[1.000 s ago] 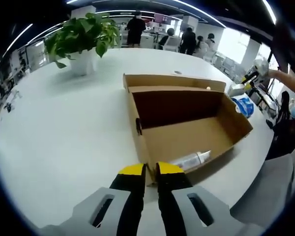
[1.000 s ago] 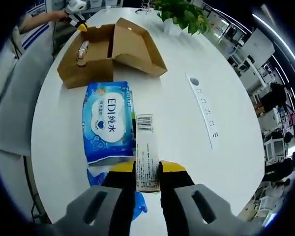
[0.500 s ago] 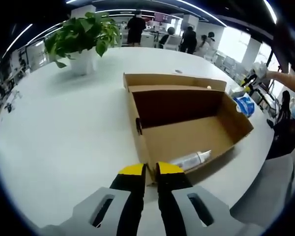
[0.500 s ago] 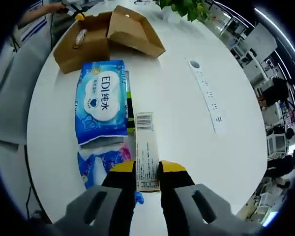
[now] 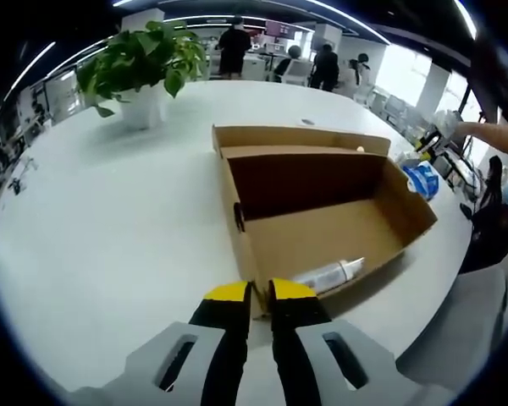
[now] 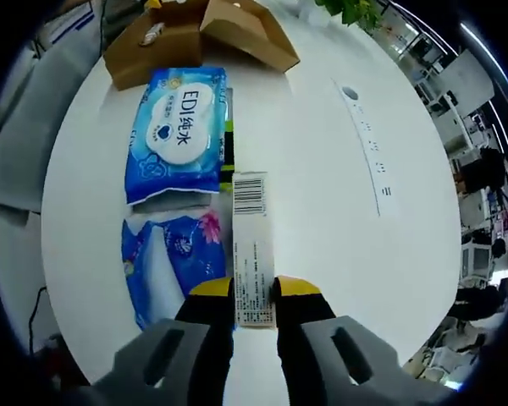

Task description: Operate the shoe box by opening the lid, removing the specified soft item, and placing it in the target area until the item is outside and the box remains undamaged.

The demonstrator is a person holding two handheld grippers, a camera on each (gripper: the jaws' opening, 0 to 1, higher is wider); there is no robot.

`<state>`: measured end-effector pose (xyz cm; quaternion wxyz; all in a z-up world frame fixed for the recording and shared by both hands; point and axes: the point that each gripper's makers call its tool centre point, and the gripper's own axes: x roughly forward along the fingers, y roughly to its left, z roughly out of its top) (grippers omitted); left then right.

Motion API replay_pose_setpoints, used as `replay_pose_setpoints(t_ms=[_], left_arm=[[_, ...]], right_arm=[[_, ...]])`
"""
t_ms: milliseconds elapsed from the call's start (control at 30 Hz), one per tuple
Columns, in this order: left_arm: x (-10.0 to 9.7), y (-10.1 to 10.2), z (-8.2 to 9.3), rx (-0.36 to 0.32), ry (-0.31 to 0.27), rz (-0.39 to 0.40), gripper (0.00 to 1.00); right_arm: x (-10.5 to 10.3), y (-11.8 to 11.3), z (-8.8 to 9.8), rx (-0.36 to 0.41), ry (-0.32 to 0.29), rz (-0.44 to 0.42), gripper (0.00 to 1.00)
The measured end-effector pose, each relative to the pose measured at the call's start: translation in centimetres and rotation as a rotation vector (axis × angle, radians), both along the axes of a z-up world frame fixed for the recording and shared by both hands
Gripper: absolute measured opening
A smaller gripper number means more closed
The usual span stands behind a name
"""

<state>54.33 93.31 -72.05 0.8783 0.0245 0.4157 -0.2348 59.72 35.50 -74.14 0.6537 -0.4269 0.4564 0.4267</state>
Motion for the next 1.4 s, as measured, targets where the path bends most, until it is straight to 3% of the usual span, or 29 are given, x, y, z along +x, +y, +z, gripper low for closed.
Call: replay_pose_setpoints(t_ms=[433,1167,1400], left_arm=[[0.1,0.0,0.0,0.000,0.001,-0.003,0.06],[0.1,-0.1,0.1,0.027,-0.006,-0.023,0.06],[0.1,-0.1,0.3,0.047,-0.015,-0.051,0.07]], right_arm=[[0.1,-0.9,-0.8,-0.069,0.005,0.075,0.16],[1.0,-1.7,-0.8,-0.117,-0.016,0.043,0.17],[1.4,-1.4,0.5,-0.082,-0.064,-0.005,0.19]])
